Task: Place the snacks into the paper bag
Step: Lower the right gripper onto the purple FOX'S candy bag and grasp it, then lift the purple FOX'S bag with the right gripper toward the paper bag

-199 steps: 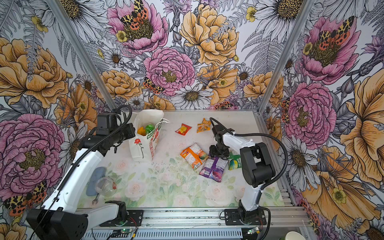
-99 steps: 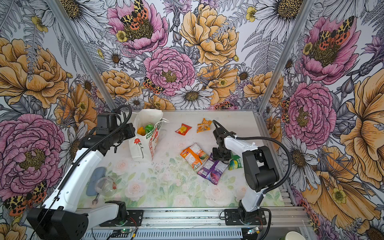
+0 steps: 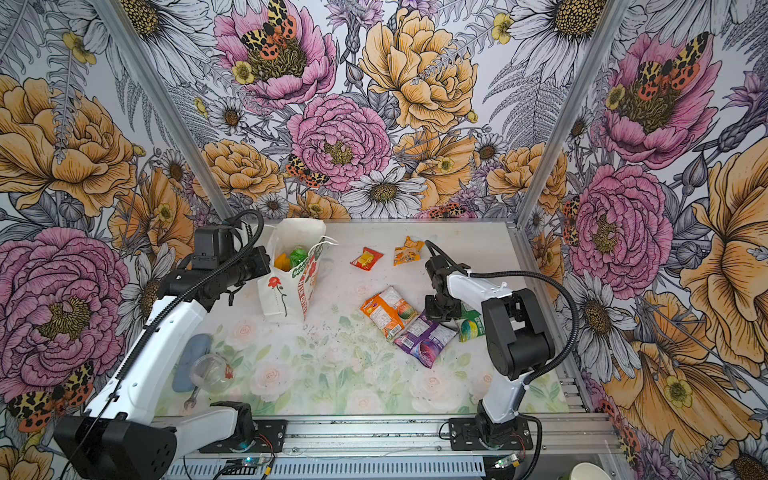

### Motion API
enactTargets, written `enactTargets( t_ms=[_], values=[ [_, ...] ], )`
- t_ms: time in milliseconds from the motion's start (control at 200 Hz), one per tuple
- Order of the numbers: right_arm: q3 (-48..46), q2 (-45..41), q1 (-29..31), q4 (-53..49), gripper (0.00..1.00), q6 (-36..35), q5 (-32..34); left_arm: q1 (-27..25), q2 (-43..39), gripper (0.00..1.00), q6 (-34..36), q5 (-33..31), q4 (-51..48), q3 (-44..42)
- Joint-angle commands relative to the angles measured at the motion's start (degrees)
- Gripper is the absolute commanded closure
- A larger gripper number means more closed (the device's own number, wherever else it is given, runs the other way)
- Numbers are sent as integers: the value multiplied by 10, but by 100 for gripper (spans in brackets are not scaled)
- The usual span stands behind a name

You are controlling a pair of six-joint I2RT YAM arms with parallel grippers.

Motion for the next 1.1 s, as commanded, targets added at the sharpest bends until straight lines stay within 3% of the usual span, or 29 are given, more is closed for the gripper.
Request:
enactTargets(
  t_ms=[0, 616, 1096],
  values=[
    [6, -25, -1, -2, 98, -4, 12, 5, 4, 100, -11, 19, 8, -6],
    [68, -175, -8, -4, 100, 36, -52, 5, -13, 100, -13, 42, 24, -12],
    [192, -233, 9, 16, 100, 122, -39, 4, -27, 100, -24, 95, 51, -19]
  ],
)
